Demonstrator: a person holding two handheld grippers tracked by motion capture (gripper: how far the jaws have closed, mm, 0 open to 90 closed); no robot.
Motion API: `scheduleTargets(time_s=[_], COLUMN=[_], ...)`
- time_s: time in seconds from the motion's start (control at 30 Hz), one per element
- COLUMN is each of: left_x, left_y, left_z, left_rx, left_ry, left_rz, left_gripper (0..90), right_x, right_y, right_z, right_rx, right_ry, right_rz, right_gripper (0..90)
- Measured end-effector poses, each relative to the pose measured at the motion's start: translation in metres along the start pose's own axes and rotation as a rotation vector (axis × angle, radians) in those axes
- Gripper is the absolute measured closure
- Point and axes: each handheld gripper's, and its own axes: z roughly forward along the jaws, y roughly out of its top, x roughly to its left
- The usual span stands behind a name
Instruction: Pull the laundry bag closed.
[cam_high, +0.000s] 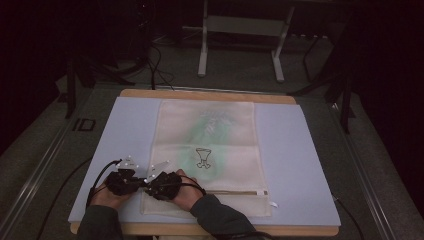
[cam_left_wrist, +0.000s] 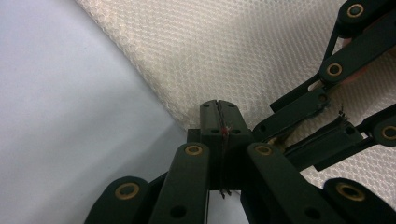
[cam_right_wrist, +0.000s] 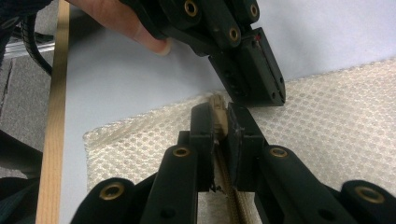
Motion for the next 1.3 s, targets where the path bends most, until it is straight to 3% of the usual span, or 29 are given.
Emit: scheduleTargets(time_s=[0.3,1.3], left_x=[0.001,0.003], left_y=[0.000,0.000], left_z=[0.000,0.000], left_rx=[0.002,0.002], left_ry=[-0.006,-0.015], left_rz=[0.009,0.022], left_gripper=[89.9,89.8], right_x=[-0.001,0.000], right_y=[-0.001,-0.009], right_z=[-0.003,-0.017], right_rx=[0.009,0.054], right_ry=[0.008,-0.019], right_rz=[0.008,-0.036], right_gripper=[82.3,82.2])
